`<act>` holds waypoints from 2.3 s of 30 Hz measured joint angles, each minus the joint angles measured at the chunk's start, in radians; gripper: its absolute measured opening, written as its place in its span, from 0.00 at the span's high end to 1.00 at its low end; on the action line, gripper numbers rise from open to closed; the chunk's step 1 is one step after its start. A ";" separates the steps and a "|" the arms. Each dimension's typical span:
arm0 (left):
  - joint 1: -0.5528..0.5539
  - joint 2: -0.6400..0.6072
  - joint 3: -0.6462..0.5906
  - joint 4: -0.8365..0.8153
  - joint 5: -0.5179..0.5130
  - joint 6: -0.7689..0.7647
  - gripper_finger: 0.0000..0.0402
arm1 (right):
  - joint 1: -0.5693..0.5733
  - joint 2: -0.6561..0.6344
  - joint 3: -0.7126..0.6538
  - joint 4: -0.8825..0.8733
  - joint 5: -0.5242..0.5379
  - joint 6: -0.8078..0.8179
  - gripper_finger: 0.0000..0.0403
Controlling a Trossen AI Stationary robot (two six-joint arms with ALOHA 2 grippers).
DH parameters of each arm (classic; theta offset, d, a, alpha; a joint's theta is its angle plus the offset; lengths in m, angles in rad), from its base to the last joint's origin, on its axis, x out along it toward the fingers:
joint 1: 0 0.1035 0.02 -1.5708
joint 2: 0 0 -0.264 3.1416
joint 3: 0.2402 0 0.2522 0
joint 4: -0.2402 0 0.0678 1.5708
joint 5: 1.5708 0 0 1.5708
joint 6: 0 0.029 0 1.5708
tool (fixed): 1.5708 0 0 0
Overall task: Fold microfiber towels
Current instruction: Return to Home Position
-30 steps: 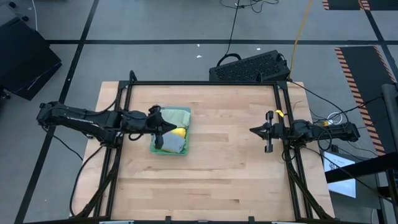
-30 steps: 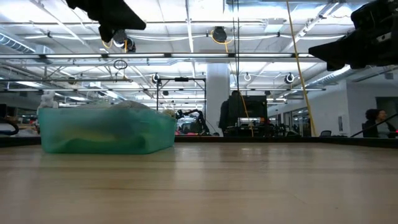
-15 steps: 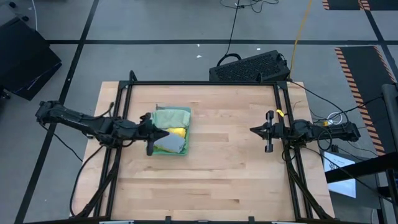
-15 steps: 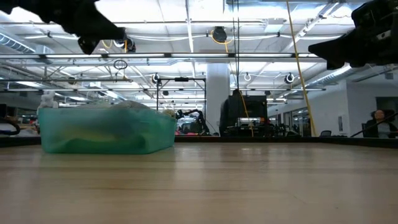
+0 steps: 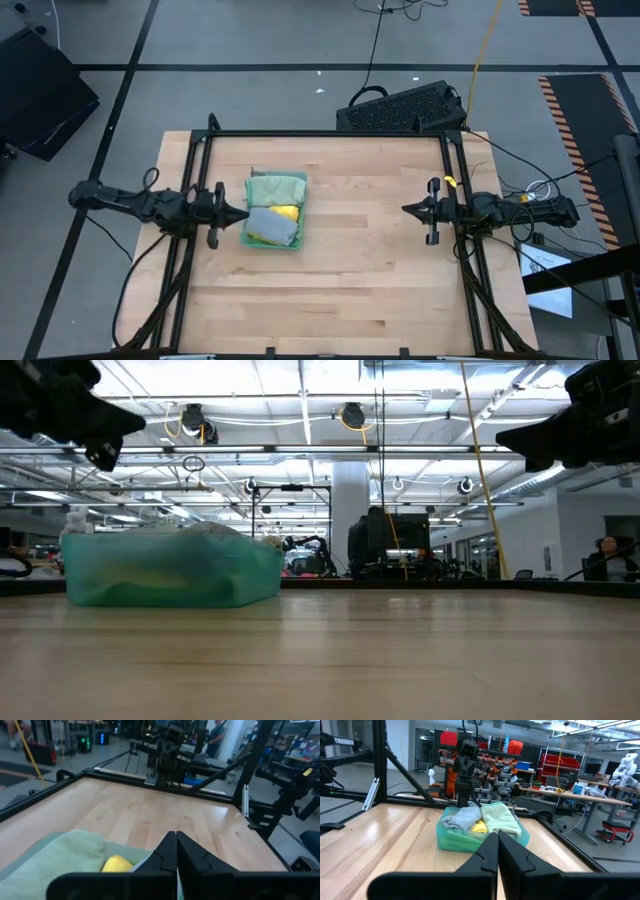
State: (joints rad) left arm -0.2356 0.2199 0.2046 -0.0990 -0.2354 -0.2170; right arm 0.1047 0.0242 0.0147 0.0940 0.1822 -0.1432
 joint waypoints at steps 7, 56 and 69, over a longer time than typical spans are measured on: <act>0.000 -0.215 -0.108 -0.044 0.041 0.012 1.00 | 0.000 0.000 0.000 0.000 0.000 0.000 1.00; 0.188 -0.217 -0.193 0.113 0.194 0.154 1.00 | 0.000 0.000 0.000 0.003 -0.001 0.000 1.00; 0.232 -0.217 -0.193 0.108 0.224 0.181 0.98 | 0.000 0.000 0.000 0.003 -0.001 0.000 1.00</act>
State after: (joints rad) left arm -0.0040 0.0025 0.0113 0.0086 -0.0114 -0.0358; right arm 0.1045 0.0238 0.0143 0.0968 0.1814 -0.1429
